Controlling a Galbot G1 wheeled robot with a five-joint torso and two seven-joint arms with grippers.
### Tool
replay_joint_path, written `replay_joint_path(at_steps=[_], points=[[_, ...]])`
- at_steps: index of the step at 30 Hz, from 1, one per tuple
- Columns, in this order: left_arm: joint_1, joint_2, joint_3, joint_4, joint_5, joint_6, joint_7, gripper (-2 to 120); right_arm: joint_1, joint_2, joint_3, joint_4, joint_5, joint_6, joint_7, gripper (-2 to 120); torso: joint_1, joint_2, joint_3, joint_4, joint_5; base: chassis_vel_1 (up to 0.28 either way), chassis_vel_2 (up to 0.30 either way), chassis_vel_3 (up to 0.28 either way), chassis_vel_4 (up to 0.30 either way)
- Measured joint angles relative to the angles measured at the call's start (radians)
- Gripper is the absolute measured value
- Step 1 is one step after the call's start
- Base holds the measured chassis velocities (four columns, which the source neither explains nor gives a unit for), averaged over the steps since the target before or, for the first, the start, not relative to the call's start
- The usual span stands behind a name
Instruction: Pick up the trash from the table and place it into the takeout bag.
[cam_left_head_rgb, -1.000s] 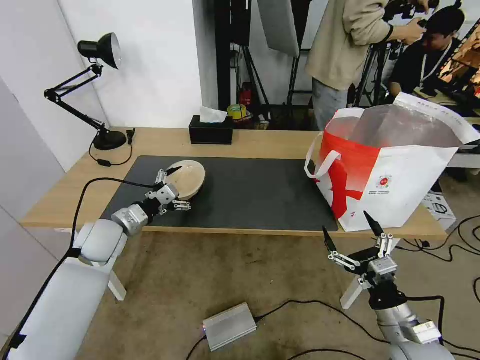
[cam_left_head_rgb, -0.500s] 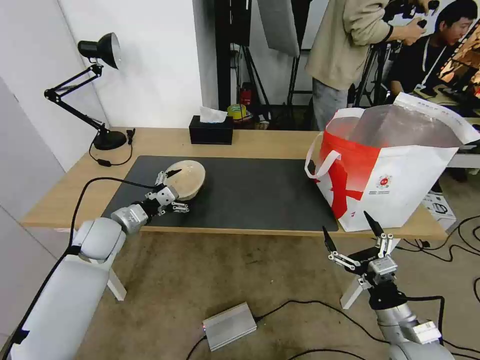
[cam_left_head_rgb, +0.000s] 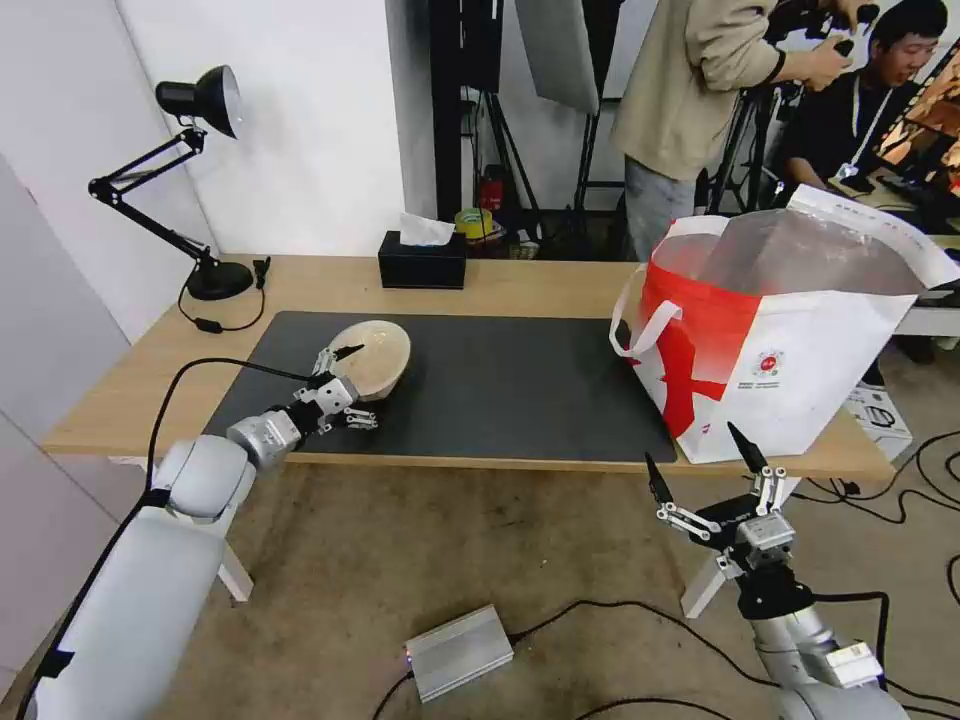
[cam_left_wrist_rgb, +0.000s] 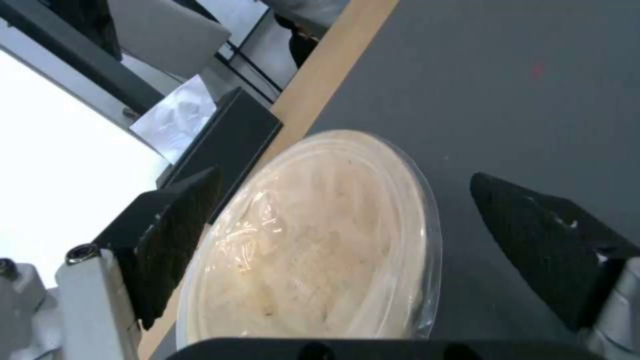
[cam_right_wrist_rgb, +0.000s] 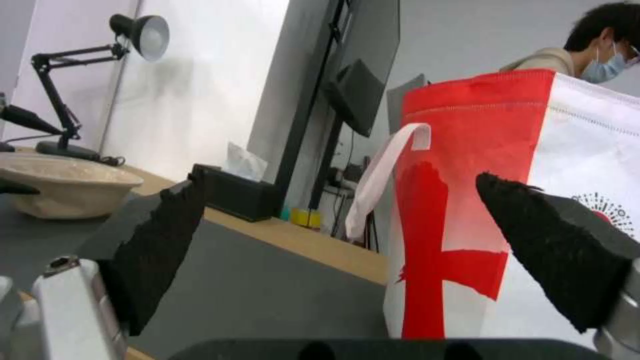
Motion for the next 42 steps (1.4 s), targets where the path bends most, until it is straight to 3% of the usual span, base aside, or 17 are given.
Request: replay_joint_path(at_steps=[25, 42], points=[[-0.077, -0.024, 0.032, 0.098, 0.062, -0.026, 0.021, 100, 0.0, 0.0, 0.0, 0.0, 0.0, 0.0, 0.0, 100, 0.0, 0.0, 0.0, 0.0, 0.0, 0.0, 0.0, 0.0, 0.0], [-0.069, -0.022, 0.012, 0.115, 0.07, -0.038, 0.022, 100, 0.0, 0.0, 0.0, 0.0, 0.0, 0.0, 0.0, 100, 0.0, 0.0, 0.0, 0.0, 0.0, 0.0, 0.0, 0.0, 0.0]])
